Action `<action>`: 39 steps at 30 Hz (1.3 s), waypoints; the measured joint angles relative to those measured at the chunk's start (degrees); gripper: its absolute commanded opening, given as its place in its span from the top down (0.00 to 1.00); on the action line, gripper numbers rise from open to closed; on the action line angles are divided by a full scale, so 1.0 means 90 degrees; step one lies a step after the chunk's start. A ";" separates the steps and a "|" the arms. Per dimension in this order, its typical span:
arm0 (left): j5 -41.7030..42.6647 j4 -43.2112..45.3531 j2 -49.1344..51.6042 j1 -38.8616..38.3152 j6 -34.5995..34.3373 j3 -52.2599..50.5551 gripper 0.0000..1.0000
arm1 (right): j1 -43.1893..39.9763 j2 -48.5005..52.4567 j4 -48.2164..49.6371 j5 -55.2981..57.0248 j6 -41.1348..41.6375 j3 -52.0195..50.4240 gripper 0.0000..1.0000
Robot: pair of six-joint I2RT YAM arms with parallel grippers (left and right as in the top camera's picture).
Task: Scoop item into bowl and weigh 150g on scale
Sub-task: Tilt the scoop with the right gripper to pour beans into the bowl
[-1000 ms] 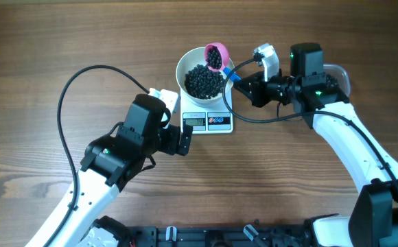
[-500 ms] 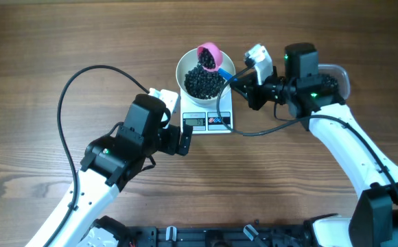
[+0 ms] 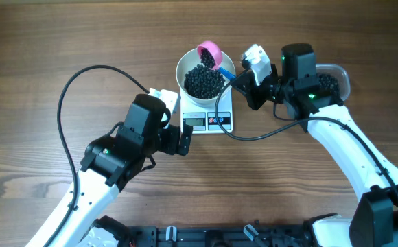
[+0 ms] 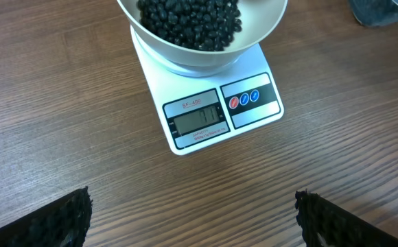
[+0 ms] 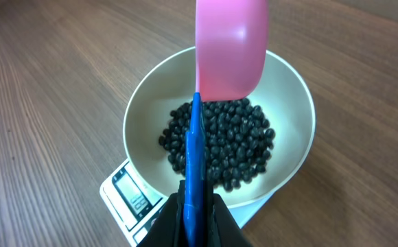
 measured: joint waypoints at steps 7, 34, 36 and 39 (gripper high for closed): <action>0.0000 0.0000 0.0000 0.0000 0.0000 0.0000 0.00 | 0.0000 -0.0012 0.0029 0.0197 -0.0146 0.0000 0.96; 0.0000 0.0000 0.0000 0.0000 0.0000 0.0000 0.00 | 0.0447 -0.0262 0.0041 0.0996 -0.0644 0.0002 0.96; 0.0000 0.0000 0.0000 0.0000 0.0000 0.0000 0.00 | 0.0493 -0.0262 0.0041 0.1090 -0.0687 0.0002 0.96; 0.0000 0.0000 0.0000 0.0000 0.0000 0.0000 0.00 | 0.0510 -0.0262 0.0041 0.1226 -0.0714 0.0002 0.96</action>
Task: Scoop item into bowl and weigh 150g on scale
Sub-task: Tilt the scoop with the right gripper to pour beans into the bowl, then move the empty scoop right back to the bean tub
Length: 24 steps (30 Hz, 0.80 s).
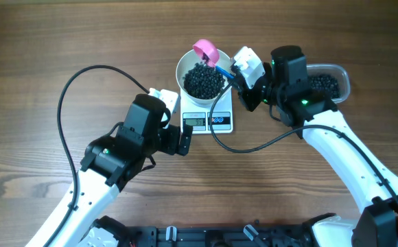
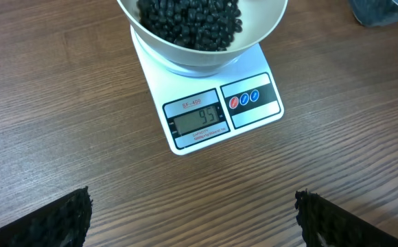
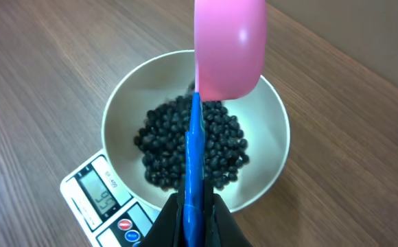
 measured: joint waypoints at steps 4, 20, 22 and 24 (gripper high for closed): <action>0.0000 0.0000 0.0000 0.0000 0.0000 0.0000 0.00 | 0.0000 0.0000 0.0000 0.0112 -0.0170 0.0000 0.96; 0.0000 0.0000 0.0000 0.0000 0.0000 0.0000 0.00 | 0.0430 0.0000 -0.0024 0.0850 -0.1047 0.0000 0.96; 0.0000 0.0000 0.0000 0.0000 0.0000 0.0000 0.00 | 0.0459 0.0000 -0.0027 0.0906 -0.1086 0.0000 0.96; 0.0000 0.0000 0.0000 0.0000 0.0000 0.0000 0.00 | 0.0459 0.0000 -0.0027 0.0947 -0.0979 0.0000 0.96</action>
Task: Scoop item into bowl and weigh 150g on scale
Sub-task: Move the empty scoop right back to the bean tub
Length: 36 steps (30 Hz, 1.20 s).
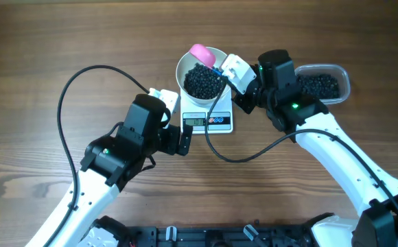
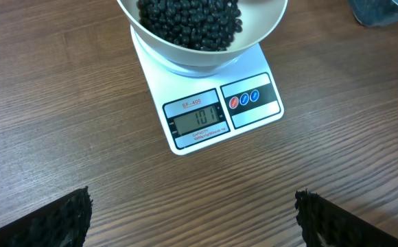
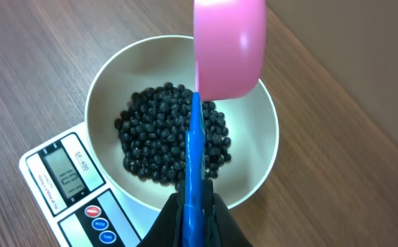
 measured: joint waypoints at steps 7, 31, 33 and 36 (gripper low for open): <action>0.0000 0.0000 0.0000 0.0000 0.0000 0.0000 0.00 | 0.0000 0.0000 0.0117 0.0027 0.1654 0.0000 0.96; 0.0000 0.0000 0.0000 0.0000 0.0000 0.0000 0.00 | -0.2693 -0.2314 -0.2144 0.1314 0.2764 0.0083 0.96; 0.0000 0.0000 0.0000 0.0000 0.0000 0.0000 0.00 | -0.2912 -0.2375 -0.2465 0.1530 0.2336 0.0095 0.96; 0.0000 0.0000 0.0000 0.0000 0.0000 0.0000 0.00 | -0.3130 -0.2307 -0.2946 0.1875 0.1666 0.0095 0.96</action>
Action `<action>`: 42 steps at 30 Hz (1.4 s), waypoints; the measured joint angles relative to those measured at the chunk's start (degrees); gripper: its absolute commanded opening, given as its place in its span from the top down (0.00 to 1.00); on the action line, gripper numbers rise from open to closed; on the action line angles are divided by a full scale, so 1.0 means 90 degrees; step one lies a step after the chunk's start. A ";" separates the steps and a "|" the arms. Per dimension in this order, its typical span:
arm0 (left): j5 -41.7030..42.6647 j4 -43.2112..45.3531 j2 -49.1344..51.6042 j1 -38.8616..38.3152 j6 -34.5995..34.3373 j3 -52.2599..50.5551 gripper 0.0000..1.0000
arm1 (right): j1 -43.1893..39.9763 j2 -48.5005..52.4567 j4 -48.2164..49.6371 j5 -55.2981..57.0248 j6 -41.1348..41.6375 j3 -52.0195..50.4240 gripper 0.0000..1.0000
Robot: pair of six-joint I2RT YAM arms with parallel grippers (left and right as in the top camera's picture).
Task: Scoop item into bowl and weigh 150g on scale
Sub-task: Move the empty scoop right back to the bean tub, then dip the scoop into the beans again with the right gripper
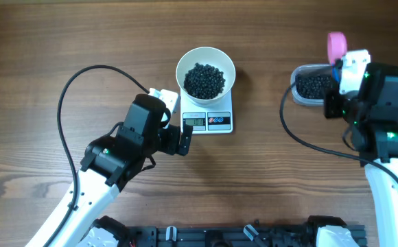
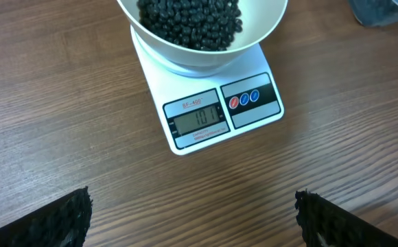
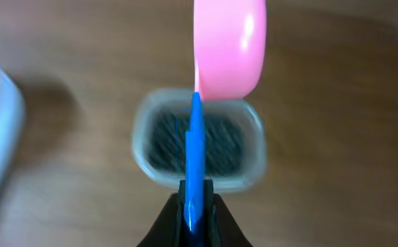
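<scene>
A white bowl [image 1: 206, 71] of black beans rests on the white scale [image 1: 208, 121], whose display [image 2: 198, 117] reads 101. My right gripper [image 3: 194, 206] is shut on the blue handle of a pink scoop [image 3: 229, 46], held over the clear tub of beans [image 3: 199, 137] at the right of the table; in the overhead view the pink scoop [image 1: 336, 45] hangs just past the tub [image 1: 313, 84]. My left gripper [image 2: 192, 213] stands open in front of the scale, nothing between its fingers.
A black cable [image 1: 72, 96] loops across the wooden table [image 1: 48, 41] to the left of the left arm. The right arm's cable [image 1: 295, 130] curves between the scale and the tub.
My right gripper has gone with the scoop from above the bowl to above the bean tub at the right. The scale still reads 101. The left arm has not moved.
The right gripper held the scoop over the bowl through all three earlier moments, its position shifting slightly. The display was blurred, then read about 95, then 101. Now the scoop is over the tub, and the left gripper has stayed open before the scale.
</scene>
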 measured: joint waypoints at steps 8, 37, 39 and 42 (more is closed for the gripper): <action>0.0000 0.0000 0.0000 0.0000 0.0000 0.0000 0.00 | -0.0051 0.1098 -0.0282 0.0614 -0.0814 -0.0002 0.96; 0.0000 0.0000 0.0000 0.0000 0.0000 0.0000 0.00 | -0.0070 0.2076 -0.0238 0.0777 -0.1047 -0.0002 0.96; 0.0000 0.0000 0.0000 0.0000 0.0000 0.0000 0.00 | -0.0121 0.2125 -0.0240 0.0707 -0.1061 -0.0002 0.96; 0.0000 0.0000 0.0000 0.0000 0.0000 0.0000 0.00 | -0.0284 0.2181 -0.0214 0.0503 -0.1066 -0.0002 0.96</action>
